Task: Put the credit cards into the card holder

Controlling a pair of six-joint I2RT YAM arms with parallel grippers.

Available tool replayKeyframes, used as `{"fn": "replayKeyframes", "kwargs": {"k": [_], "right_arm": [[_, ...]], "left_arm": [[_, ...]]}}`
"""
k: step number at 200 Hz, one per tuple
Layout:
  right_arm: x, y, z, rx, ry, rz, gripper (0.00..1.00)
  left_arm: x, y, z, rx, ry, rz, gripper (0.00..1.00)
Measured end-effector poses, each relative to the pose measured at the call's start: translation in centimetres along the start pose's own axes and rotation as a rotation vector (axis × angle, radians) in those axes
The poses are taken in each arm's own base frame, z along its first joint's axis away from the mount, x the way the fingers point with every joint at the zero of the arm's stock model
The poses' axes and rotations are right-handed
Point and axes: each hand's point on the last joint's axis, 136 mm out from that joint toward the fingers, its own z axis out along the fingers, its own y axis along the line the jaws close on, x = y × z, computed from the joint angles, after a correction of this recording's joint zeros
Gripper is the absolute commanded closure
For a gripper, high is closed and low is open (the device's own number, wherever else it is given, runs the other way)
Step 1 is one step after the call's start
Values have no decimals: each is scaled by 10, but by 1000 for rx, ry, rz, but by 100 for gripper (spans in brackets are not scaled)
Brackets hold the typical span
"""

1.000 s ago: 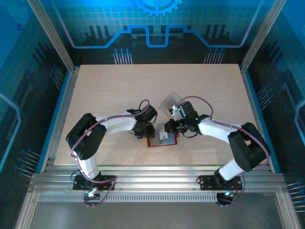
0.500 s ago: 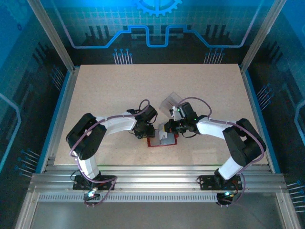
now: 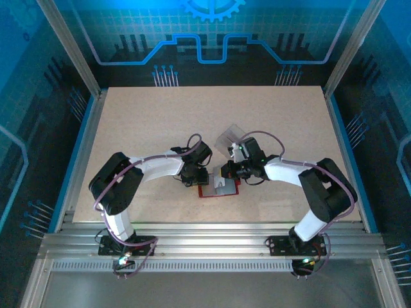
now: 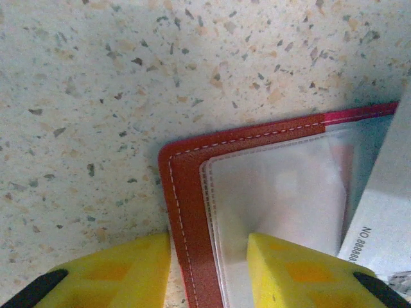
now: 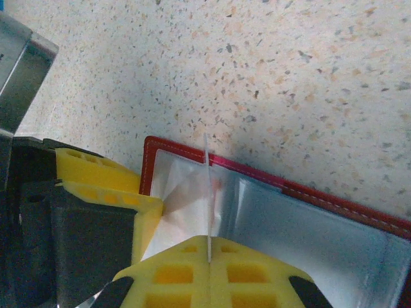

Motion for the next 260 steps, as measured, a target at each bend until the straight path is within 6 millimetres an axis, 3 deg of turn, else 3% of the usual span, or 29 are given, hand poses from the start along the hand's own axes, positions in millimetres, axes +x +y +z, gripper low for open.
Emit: {"fn": "replayKeyframes", "kwargs": {"k": [58, 116, 182, 260], "right_arm": [[3, 3, 4, -51, 9, 31, 100], [4, -6, 2, -35, 19, 110, 100], [21, -16, -1, 4, 27, 188, 100], [23, -11, 0, -4, 4, 200, 100]], "left_arm": [[0, 0, 0, 0, 0, -2, 62], [0, 0, 1, 2, -2, -2, 62], [0, 0, 1, 6, -7, -2, 62], [1, 1, 1, 12, -12, -1, 62]]}}
